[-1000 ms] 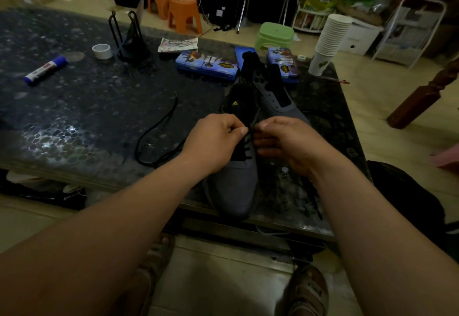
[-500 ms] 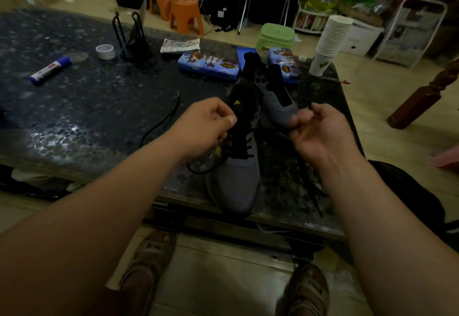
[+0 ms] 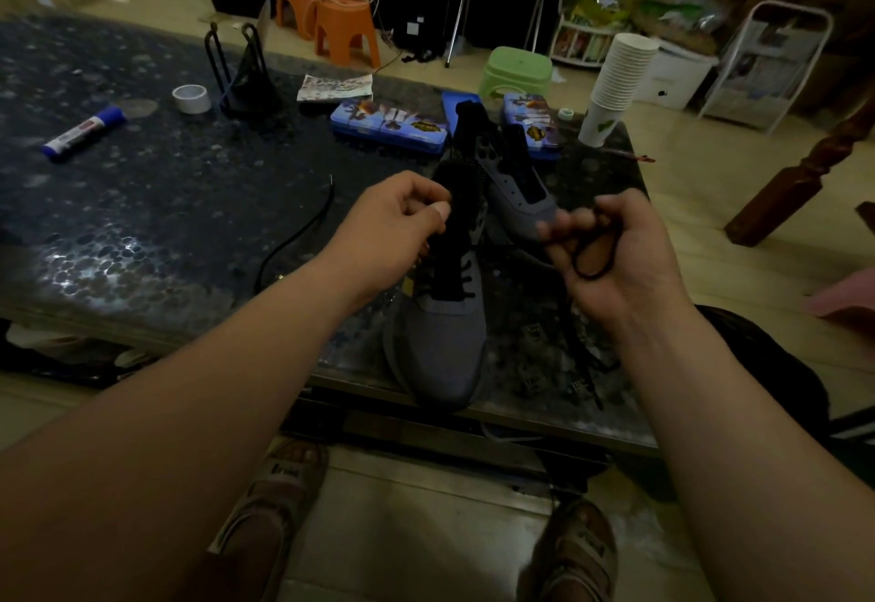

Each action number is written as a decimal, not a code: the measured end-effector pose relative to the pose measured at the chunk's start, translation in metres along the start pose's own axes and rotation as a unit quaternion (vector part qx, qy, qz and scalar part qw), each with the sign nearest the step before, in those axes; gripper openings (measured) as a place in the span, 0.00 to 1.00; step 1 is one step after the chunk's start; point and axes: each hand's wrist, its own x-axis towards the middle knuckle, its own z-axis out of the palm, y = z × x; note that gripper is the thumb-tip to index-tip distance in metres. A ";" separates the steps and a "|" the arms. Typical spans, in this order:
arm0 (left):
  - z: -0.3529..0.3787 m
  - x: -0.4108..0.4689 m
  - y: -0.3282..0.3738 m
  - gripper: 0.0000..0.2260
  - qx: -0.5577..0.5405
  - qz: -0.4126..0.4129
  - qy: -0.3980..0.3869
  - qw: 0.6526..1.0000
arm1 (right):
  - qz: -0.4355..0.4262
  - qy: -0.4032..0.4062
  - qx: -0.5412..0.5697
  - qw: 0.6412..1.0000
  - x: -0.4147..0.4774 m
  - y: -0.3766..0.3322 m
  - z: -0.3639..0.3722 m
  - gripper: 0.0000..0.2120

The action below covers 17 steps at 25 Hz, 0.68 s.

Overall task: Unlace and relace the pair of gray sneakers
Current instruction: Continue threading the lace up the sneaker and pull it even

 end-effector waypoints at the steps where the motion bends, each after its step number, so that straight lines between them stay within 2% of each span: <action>1: 0.001 0.001 0.000 0.04 0.001 0.000 0.001 1.000 | -0.003 -0.001 -0.071 0.997 -0.002 0.002 0.001 0.13; 2: 0.002 0.002 0.000 0.04 -0.003 -0.001 0.001 1.000 | -0.024 -0.009 -0.242 0.970 -0.003 0.007 0.000 0.12; 3: 0.003 0.002 0.000 0.04 -0.009 0.000 0.000 1.000 | -0.057 -0.026 -0.455 0.889 -0.005 0.014 -0.002 0.10; 4: 0.004 0.001 -0.001 0.05 -0.015 0.003 -0.001 1.000 | -0.084 -0.051 -0.603 0.792 -0.006 0.022 -0.004 0.09; 5: 0.005 0.001 -0.003 0.07 -0.016 0.007 -0.001 1.000 | -0.083 -0.084 -0.664 0.738 -0.006 0.029 -0.006 0.10; 6: 0.006 0.001 -0.004 0.08 -0.010 0.010 -0.001 1.000 | -0.060 -0.107 -0.652 0.748 -0.004 0.034 -0.008 0.09; 7: 0.005 0.000 -0.006 0.10 0.001 0.012 -0.001 1.000 | -0.040 -0.107 -0.597 0.794 -0.004 0.034 -0.007 0.09; 9: 0.003 -0.001 -0.006 0.12 0.020 0.017 -0.004 1.000 | -0.032 -0.027 -0.452 0.891 -0.001 0.023 -0.009 0.07; 11: 0.003 -0.003 -0.004 0.12 0.025 0.022 -0.007 0.999 | -0.049 0.078 -0.321 0.943 0.005 0.004 -0.018 0.08; 14: 0.004 -0.002 -0.006 0.11 0.038 0.015 -0.012 0.999 | -0.078 0.129 -0.213 0.965 0.009 -0.011 -0.033 0.08; 15: 0.005 -0.002 -0.007 0.10 0.054 0.022 -0.004 0.998 | -0.084 0.125 -0.218 0.964 0.008 -0.012 -0.034 0.07; 17: 0.008 -0.005 -0.007 0.07 0.149 0.100 0.031 0.983 | -0.099 0.089 -0.289 0.948 0.005 -0.010 -0.030 0.07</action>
